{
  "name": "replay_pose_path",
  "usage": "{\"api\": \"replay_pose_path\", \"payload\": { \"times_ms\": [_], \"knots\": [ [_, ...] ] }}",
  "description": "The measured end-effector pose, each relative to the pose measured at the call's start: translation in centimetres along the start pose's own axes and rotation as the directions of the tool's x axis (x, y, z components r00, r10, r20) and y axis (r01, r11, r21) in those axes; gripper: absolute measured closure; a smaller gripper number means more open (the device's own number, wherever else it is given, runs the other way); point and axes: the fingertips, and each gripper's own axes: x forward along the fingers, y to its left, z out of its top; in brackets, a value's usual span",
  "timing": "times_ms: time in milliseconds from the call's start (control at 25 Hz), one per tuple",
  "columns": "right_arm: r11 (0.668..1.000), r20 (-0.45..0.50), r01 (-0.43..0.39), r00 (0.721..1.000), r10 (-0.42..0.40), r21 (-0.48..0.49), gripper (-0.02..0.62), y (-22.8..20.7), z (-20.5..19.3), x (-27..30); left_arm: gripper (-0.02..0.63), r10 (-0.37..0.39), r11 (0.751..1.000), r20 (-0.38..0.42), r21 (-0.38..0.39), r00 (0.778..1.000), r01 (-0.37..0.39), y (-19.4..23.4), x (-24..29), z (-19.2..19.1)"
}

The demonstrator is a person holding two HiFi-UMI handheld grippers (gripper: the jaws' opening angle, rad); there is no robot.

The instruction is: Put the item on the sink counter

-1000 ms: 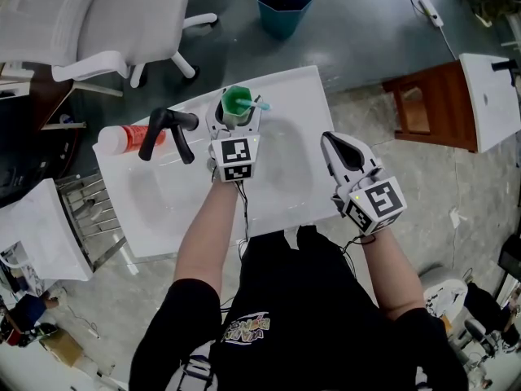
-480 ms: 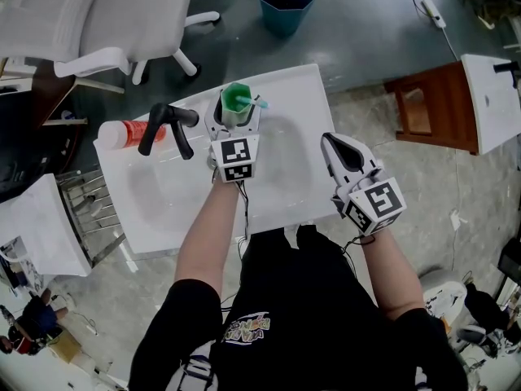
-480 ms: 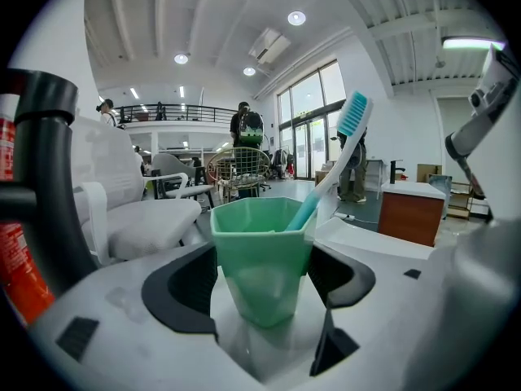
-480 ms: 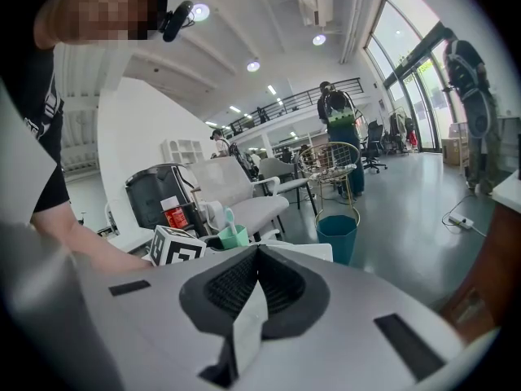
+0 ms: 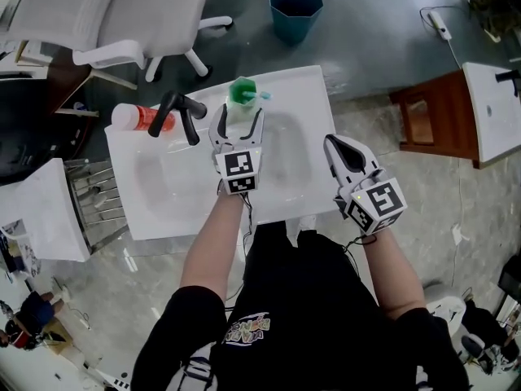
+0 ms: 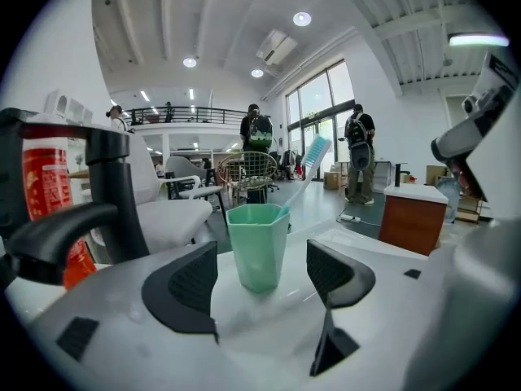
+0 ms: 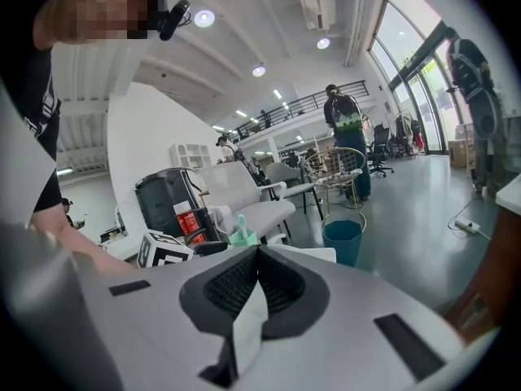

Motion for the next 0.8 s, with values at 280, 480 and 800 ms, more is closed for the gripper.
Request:
{"api": "replay_pose_path", "payload": {
  "times_ms": [280, 480, 800],
  "knots": [
    [0.997, 0.032, -0.060, 0.998, 0.061, -0.039, 0.541, 2.0, 1.1, -2.2, 0.287, 0.009, 1.000, 0.017, 0.026, 1.000, -0.009, -1.9, -5.7, 1.5],
    [0.991, 0.061, -0.110, 0.992, 0.114, -0.072, 0.541, 3.5, 2.0, -4.3, 0.288, 0.007, 0.999, 0.067, 0.033, 0.998, -0.009, -3.8, -10.9, 4.6],
    [0.970, 0.107, -0.196, 0.971, 0.212, -0.144, 0.541, 6.3, 3.1, -8.2, 0.311, -0.010, 0.999, 0.123, 0.049, 0.992, 0.004, -7.9, -18.9, 8.5]
  ]
}}
